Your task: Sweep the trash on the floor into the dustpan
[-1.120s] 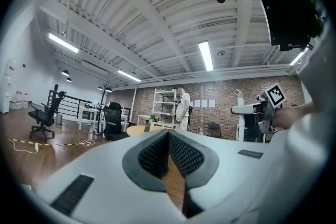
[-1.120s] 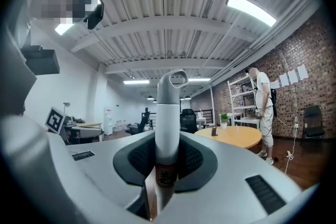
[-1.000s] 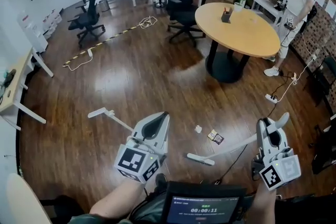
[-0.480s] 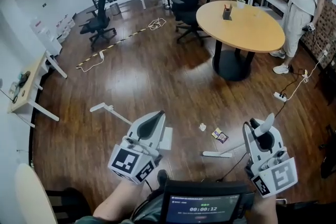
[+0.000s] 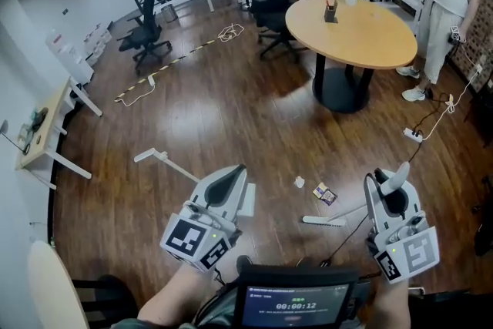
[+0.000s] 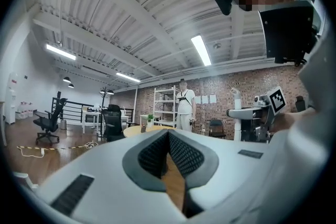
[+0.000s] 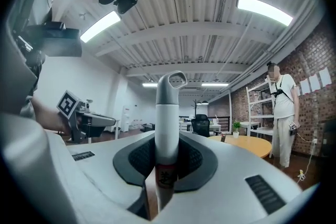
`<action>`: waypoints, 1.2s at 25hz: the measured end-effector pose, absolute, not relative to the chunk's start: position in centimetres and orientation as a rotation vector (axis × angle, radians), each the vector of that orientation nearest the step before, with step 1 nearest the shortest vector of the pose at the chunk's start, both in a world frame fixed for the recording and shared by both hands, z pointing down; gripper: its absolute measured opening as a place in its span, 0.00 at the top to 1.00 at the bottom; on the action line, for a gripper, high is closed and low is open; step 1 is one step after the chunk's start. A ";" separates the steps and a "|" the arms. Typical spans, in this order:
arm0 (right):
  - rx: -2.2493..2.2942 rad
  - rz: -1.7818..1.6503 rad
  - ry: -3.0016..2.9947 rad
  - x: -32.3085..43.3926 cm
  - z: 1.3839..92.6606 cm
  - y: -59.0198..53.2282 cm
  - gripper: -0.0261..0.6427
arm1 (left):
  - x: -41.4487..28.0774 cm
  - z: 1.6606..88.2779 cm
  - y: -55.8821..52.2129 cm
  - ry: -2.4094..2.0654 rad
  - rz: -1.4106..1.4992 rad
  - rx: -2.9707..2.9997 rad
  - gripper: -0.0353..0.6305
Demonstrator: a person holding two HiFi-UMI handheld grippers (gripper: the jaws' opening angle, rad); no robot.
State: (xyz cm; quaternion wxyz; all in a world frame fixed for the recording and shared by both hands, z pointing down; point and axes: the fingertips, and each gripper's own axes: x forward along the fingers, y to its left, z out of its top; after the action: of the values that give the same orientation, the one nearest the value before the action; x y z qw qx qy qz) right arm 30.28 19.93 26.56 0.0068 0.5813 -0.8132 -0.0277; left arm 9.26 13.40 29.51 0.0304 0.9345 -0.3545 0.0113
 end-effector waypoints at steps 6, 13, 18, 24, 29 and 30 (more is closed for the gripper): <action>1.845 -0.088 -2.527 28.7 24.6 20.2 0.84 | 7.8 27.1 13.2 -1.026 0.033 2.888 0.91; 1.883 -0.069 -2.493 28.6 24.3 20.2 0.84 | 7.4 27.2 13.2 -1.026 0.058 2.885 0.91; 1.888 -0.061 -2.497 27.4 23.7 20.3 0.84 | 5.7 26.2 13.3 -1.044 0.043 2.886 0.91; 1.865 -0.083 -2.516 26.3 22.7 20.3 0.84 | 4.6 25.8 13.5 -1.065 0.030 2.875 0.91; 1.852 -0.079 -2.521 26.3 21.9 20.4 0.84 | 4.9 25.3 13.6 -1.065 0.029 2.865 0.91; 1.850 -0.078 -2.523 26.4 22.2 20.3 0.84 | 5.1 25.6 13.6 -1.063 0.031 2.865 0.91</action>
State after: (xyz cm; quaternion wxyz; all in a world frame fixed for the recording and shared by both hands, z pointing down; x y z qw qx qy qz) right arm 26.44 20.30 22.18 0.0060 0.5910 -0.8063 -0.0249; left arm 5.15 13.60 25.58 0.0429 0.9366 -0.3476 0.0102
